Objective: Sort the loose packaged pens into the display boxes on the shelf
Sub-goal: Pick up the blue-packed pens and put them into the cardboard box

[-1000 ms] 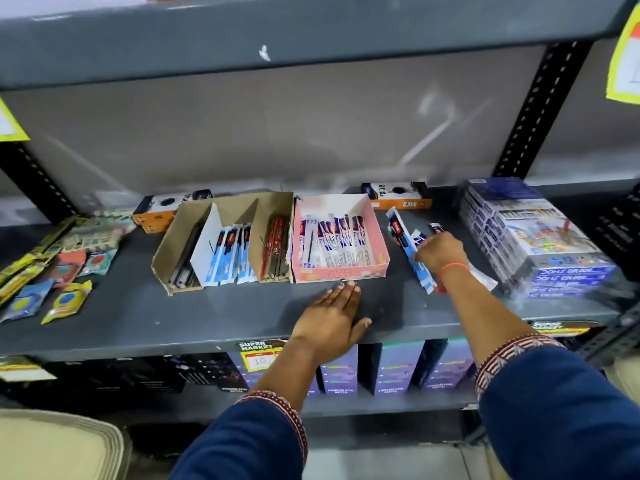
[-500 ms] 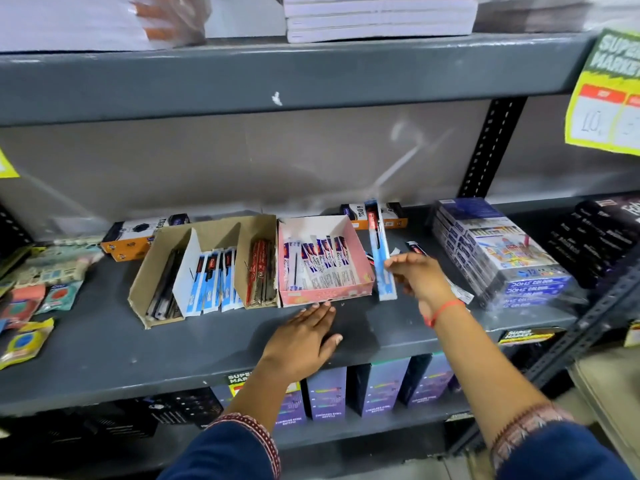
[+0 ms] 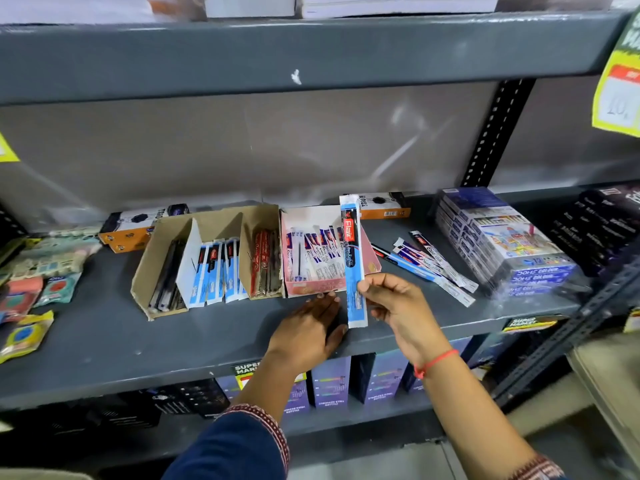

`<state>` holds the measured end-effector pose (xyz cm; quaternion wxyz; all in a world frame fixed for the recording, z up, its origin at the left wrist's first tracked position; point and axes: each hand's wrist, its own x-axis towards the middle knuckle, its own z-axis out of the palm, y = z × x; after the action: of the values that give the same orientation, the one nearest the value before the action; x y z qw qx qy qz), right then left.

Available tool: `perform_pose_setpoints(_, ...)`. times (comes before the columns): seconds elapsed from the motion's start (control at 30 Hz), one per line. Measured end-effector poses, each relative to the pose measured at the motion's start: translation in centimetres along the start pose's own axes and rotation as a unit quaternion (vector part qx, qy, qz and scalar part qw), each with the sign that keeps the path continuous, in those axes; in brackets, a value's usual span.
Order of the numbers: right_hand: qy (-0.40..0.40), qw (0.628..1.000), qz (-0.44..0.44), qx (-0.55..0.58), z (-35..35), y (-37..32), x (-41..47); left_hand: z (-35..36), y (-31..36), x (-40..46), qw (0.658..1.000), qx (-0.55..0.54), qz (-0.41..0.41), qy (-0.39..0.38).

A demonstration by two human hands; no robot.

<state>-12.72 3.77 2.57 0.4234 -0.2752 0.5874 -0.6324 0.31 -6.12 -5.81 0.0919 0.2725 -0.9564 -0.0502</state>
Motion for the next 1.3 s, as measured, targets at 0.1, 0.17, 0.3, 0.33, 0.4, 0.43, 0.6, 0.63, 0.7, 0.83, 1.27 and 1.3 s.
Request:
perform_pose_setpoints(0.1,0.006,1.000,0.004,0.019,0.0,-0.1,-0.2,0.1,-0.1,0.0,1.000,-0.005,0.002,0.000)
perform_pose_setpoints(0.17,0.013,0.999,0.004,0.029,-0.1,-0.3,-0.4,0.3,-0.1,0.0,1.000,-0.010,-0.001,-0.006)
perform_pose_setpoints(0.3,0.025,0.999,0.003,0.040,-0.4,-0.6,-0.6,0.3,-0.7,-0.4,1.000,-0.015,-0.023,-0.012)
perform_pose_setpoints(0.33,0.026,0.999,0.002,0.042,-0.4,-0.6,-0.6,0.3,-1.0,-0.8,1.000,-0.013,-0.027,-0.009)
perform_pose_setpoints(0.4,0.024,0.999,0.001,0.047,-0.5,-0.5,-0.6,0.2,-1.8,-1.6,0.999,-0.004,-0.037,0.000)
perform_pose_setpoints(0.43,0.022,0.999,0.002,0.049,-0.4,-0.5,-0.6,0.1,-2.2,-2.0,0.999,-0.001,-0.044,0.002)
perform_pose_setpoints(0.6,-0.002,0.999,0.006,0.042,0.1,-0.1,-0.3,0.1,-2.9,-3.1,0.997,0.002,-0.081,-0.010)
perform_pose_setpoints(0.63,-0.007,0.999,0.006,0.041,0.2,-0.1,-0.2,0.1,-3.0,-3.3,0.996,0.001,-0.088,-0.010)
perform_pose_setpoints(0.7,-0.016,0.999,0.005,0.038,0.4,0.0,-0.1,0.0,-3.1,-3.5,0.995,0.003,-0.096,-0.004)
perform_pose_setpoints(0.83,-0.032,0.999,0.007,0.035,0.6,0.1,0.0,-0.2,-3.2,-3.9,0.995,0.006,-0.101,0.002)
perform_pose_setpoints(1.27,-0.065,0.997,0.042,0.022,2.6,0.5,1.2,-0.4,-4.0,-5.1,0.992,0.018,-0.124,0.017)
perform_pose_setpoints(1.3,-0.076,0.996,0.045,0.018,3.3,0.6,1.4,-0.6,-4.5,-5.7,0.991,0.021,-0.130,0.020)
